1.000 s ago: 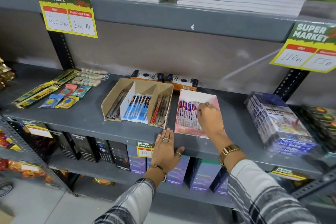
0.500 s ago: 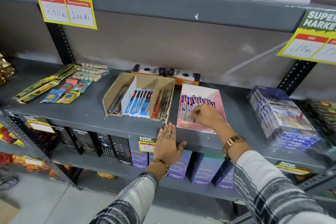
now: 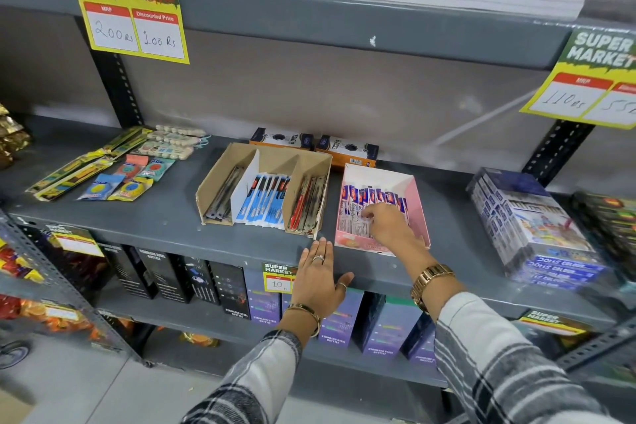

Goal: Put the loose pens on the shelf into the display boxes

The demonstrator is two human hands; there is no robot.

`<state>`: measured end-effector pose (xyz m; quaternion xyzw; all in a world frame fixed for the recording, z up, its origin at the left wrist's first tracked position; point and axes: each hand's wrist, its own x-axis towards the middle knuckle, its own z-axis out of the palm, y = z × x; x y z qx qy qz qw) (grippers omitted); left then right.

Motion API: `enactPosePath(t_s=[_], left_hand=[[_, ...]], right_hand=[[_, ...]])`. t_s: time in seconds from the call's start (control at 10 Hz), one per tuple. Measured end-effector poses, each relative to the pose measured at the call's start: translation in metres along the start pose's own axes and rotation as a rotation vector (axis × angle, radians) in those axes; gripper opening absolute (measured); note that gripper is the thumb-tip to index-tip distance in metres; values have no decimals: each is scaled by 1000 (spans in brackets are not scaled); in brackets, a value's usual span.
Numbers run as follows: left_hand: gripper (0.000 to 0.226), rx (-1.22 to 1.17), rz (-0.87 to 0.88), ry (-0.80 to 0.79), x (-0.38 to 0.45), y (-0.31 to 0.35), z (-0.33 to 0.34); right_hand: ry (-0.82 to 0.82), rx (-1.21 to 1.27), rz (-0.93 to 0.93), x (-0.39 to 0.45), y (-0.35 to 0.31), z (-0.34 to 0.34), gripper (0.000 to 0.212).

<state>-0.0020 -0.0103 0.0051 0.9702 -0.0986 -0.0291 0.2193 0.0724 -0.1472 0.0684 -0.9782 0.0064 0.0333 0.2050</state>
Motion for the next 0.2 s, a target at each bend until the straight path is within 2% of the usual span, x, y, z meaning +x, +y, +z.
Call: enactPosePath(t_s=[0.2], left_hand=[[73,-19,-2,-3,-1,2,0]], right_hand=[[-21,-31,13,-1,1,2,39]])
